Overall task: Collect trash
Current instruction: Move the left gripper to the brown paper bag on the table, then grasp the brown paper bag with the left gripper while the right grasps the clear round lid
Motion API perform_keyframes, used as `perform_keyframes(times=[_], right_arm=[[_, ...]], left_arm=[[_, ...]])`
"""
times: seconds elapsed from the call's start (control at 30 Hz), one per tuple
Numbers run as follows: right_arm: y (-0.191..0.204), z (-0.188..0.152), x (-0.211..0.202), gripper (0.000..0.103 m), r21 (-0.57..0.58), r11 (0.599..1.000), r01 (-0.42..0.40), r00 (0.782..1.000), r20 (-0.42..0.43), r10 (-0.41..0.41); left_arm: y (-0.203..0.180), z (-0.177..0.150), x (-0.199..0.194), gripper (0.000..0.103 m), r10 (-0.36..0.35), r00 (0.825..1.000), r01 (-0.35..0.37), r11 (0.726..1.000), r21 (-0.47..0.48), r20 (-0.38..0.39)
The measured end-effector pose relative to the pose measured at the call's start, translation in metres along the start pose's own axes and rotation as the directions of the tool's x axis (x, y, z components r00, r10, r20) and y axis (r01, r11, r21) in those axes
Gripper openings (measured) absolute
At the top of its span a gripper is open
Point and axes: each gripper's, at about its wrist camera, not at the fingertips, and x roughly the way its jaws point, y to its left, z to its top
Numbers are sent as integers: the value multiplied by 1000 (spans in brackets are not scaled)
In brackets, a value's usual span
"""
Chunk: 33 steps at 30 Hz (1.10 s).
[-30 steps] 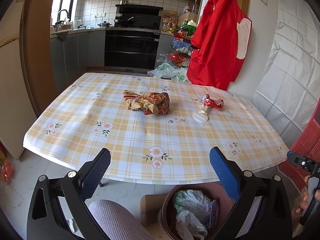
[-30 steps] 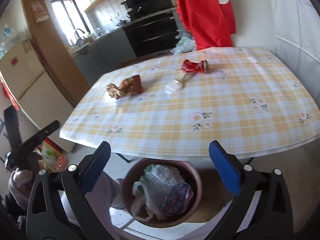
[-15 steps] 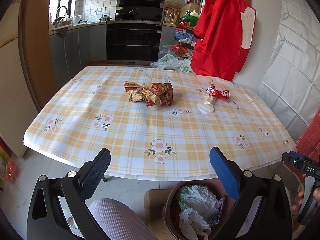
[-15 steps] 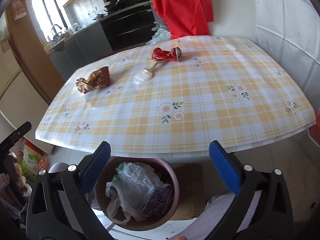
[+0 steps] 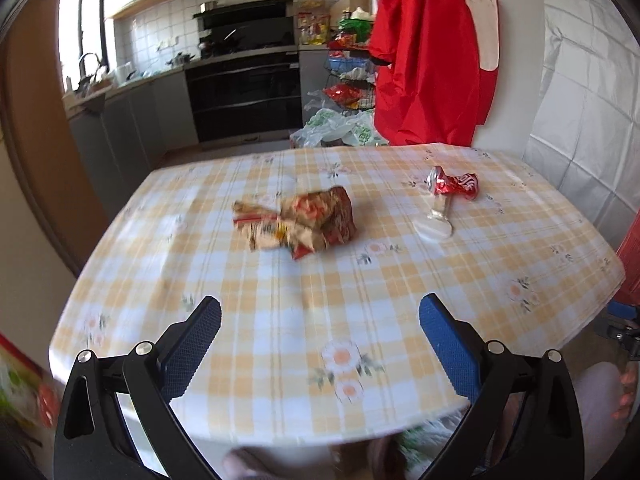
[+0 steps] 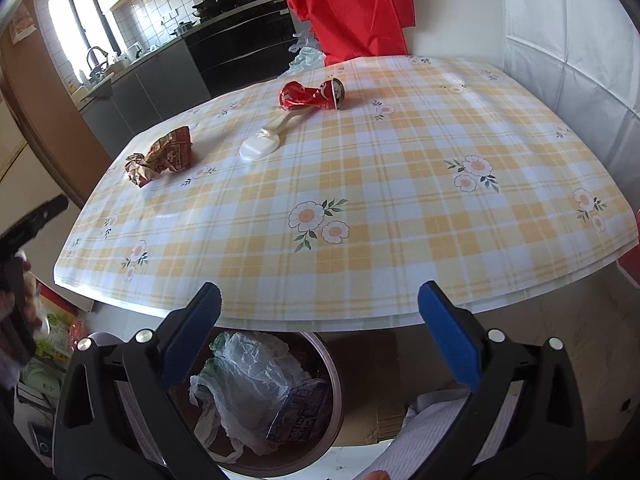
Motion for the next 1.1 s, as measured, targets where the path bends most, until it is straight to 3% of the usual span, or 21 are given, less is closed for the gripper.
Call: perform_keyframes(times=[0.23,0.37,0.43,0.63,0.77,0.93,1.1], right_arm=[[-14,13,21,97,49,999,-13,1000,-15,14],[-23,28,39,97,81,996,-26,999,-31,28],[-22,36,44,97,57,998,-22,999,-26,24],[-12,71,63,97,-40,999,-9,1000,-6,9],[-3,92,77,97,-136,991,7,1000,18,-5],[8,115,106,97,-163,986,-44,999,-30,40],[30,128,140,97,-163,985,-55,998,-28,51]], left_arm=[[9,37,87,97,26,997,-13,987,163,-74],[17,45,135,97,5,993,17,981,193,-115],[22,49,155,97,39,993,-14,977,214,-113],[18,46,201,97,72,983,-12,944,328,-170],[15,40,210,96,80,984,-20,937,349,-159],[17,27,199,83,75,991,-32,938,344,-110],[32,25,172,80,-11,995,27,985,168,-94]])
